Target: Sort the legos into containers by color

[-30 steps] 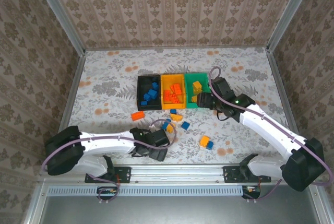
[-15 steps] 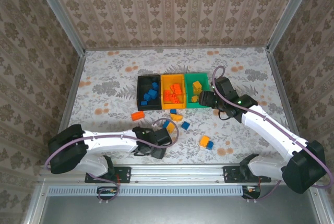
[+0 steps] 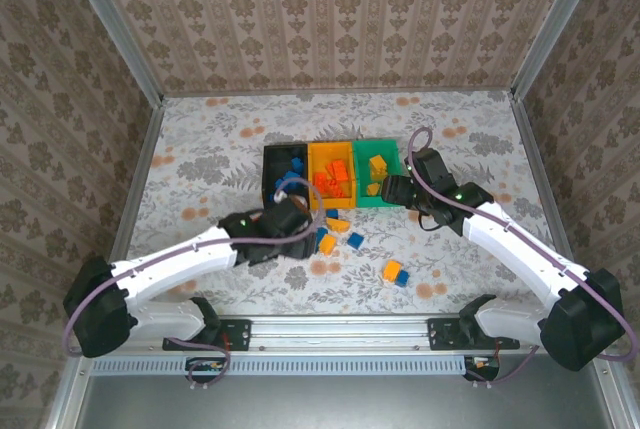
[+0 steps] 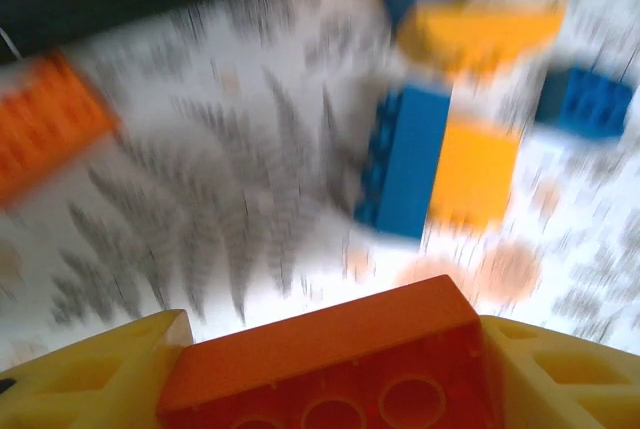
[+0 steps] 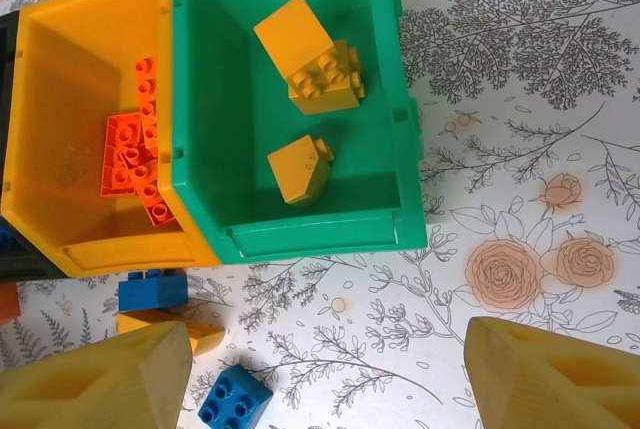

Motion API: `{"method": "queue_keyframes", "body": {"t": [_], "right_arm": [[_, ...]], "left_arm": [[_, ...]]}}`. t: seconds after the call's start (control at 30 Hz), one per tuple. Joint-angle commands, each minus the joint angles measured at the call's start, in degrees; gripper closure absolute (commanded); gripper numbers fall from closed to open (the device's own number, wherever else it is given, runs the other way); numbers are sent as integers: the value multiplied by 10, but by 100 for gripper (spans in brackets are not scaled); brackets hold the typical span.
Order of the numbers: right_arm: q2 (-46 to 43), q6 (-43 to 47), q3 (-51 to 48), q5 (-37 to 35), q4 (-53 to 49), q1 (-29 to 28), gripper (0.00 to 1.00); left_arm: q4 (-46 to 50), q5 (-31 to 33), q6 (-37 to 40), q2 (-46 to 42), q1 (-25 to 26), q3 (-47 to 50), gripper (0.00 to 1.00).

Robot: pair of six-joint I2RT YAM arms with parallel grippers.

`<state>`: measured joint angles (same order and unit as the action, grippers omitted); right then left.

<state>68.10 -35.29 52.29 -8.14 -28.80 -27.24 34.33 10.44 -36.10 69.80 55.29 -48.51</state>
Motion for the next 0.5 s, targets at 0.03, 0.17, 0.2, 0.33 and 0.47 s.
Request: {"method": "queue_keyframes", "body": {"t": [0.03, 0.17, 0.2, 0.33, 0.47], "right_arm": [[-2, -12, -11, 7, 5, 3, 26], [-4, -14, -16, 7, 2, 4, 26], [-4, -14, -17, 6, 2, 4, 26], [-6, -13, -21, 8, -3, 4, 26], [-6, -10, -24, 16, -9, 4, 26]], "left_arm": [[-45, -21, 106, 71, -60, -97, 37], [-74, -47, 137, 179, -105, -190, 37], [-76, -53, 141, 204, -111, -214, 38], [-71, -60, 159, 286, -119, -295, 38], [-65, -59, 166, 346, -122, -346, 38]]}}
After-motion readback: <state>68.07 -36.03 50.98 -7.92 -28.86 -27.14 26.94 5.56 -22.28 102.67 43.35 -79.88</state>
